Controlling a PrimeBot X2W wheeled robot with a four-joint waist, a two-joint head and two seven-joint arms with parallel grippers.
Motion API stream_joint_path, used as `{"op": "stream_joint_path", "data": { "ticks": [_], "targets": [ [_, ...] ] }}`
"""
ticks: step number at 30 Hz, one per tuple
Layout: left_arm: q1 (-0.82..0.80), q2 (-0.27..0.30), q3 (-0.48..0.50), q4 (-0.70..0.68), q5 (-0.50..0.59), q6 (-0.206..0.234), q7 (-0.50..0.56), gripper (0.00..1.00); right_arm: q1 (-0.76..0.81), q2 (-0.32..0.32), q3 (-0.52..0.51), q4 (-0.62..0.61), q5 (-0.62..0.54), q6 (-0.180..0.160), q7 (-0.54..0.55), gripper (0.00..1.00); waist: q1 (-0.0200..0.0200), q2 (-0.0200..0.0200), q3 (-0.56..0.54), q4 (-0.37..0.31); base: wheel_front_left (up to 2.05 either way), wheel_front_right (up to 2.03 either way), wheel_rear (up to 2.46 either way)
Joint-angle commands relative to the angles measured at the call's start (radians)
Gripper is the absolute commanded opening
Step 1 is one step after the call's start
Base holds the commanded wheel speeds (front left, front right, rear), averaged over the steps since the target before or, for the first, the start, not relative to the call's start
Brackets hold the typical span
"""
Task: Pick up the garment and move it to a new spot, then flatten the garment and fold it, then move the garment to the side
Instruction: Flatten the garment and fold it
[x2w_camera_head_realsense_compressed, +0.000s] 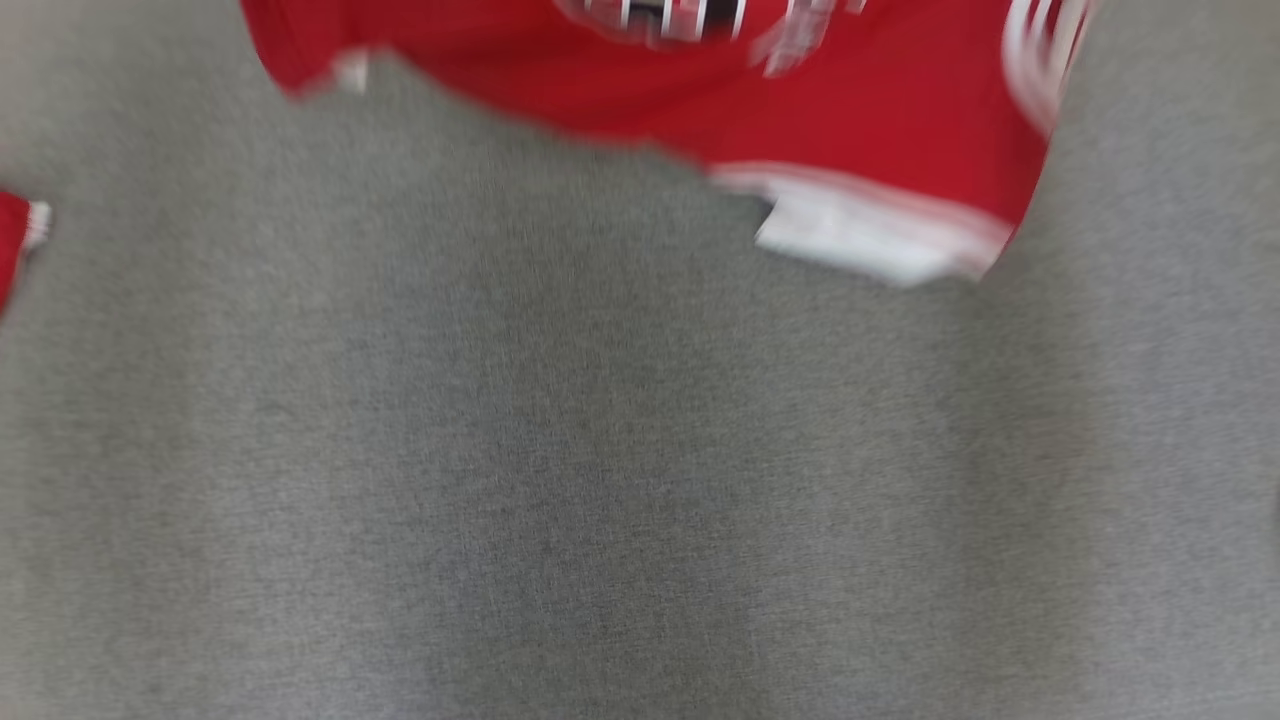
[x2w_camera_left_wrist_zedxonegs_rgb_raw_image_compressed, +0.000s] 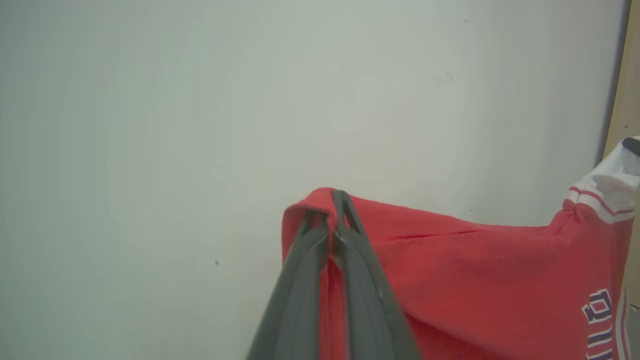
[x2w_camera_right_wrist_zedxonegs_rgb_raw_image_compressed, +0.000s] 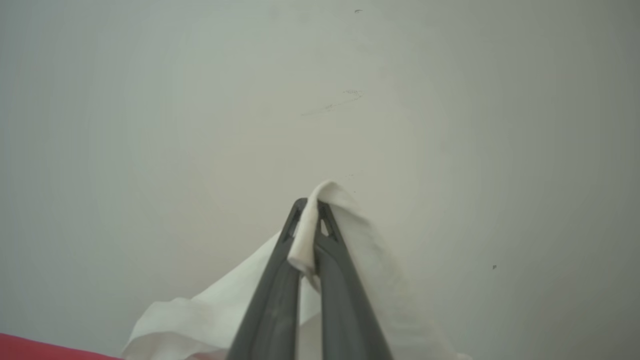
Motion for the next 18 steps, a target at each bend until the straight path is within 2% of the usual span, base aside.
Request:
{"op": "stream_joint_path", "data": {
  "ticks": [1,9,18],
  "targets": [
    [-0.079,-0.009,-0.003,0.032,-0.015,0.002,0.002,0.00,-0.076,-0.005,-0.011,0.017,-0.026,0.000,0.007,0.00,-0.0003,-0.0003,0.150,0.009,0.00,0.00,0.00],
    [-0.462,-0.038,-0.048,0.243,-0.063,0.002,-0.002,0.00,-0.457,0.000,-0.034,0.175,-0.166,0.000,0.023,0.00,-0.0003,-0.0003,0.208,-0.014,0.00,0.00,0.00],
    [-0.662,-0.064,-0.167,0.398,-0.095,0.002,0.002,0.00,-0.694,-0.007,-0.007,0.395,-0.266,0.000,-0.003,0.00,-0.0003,-0.0003,0.248,-0.027,0.00,0.00,0.00]
  ]
}}
